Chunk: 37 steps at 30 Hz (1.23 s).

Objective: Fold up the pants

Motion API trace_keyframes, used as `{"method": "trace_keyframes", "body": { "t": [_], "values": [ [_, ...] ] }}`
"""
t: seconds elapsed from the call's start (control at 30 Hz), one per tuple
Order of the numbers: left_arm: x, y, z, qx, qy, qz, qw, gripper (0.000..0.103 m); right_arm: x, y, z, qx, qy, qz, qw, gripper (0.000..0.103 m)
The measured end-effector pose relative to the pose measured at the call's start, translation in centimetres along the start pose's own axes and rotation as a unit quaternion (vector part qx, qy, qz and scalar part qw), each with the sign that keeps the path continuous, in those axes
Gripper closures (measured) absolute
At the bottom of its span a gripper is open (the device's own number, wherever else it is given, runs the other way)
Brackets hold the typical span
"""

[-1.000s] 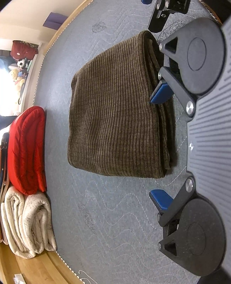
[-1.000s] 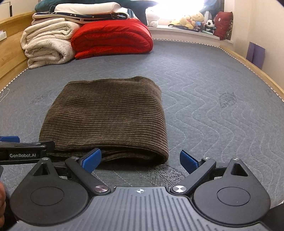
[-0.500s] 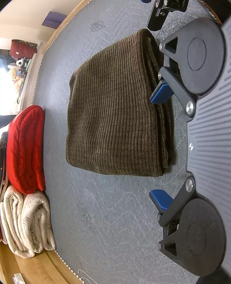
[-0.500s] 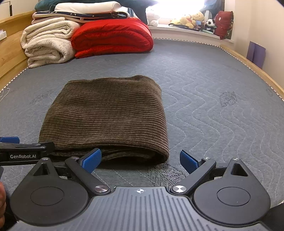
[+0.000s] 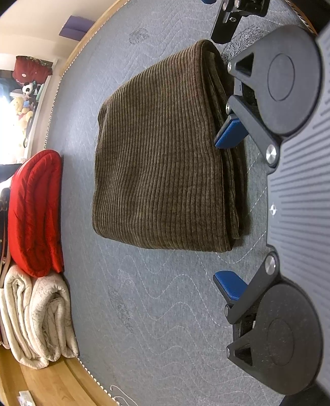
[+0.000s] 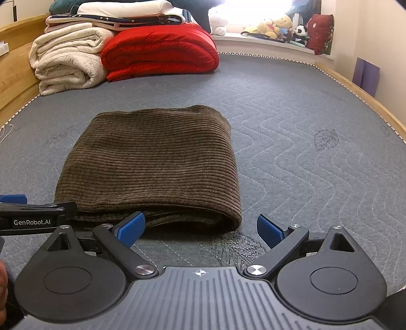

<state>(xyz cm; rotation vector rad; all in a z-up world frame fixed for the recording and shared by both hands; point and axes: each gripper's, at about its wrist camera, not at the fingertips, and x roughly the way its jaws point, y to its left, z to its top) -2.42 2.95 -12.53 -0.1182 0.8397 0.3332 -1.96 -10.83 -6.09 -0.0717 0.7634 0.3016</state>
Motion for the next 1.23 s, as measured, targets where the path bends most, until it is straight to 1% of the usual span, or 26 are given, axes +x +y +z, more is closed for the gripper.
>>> {"method": "trace_keyframes", "body": {
  "t": [0.7, 1.23],
  "values": [
    [0.0, 0.0, 0.0, 0.0, -0.002, -0.001, 1.0, 0.0, 0.1, 0.2, 0.0, 0.0, 0.0, -0.001, 1.0, 0.008],
    [-0.2, -0.1, 0.0, 0.007, -0.008, -0.006, 0.9999, 0.0, 0.0, -1.2, -0.2, -0.008, 0.001, 0.011, 1.0, 0.008]
  ]
}}
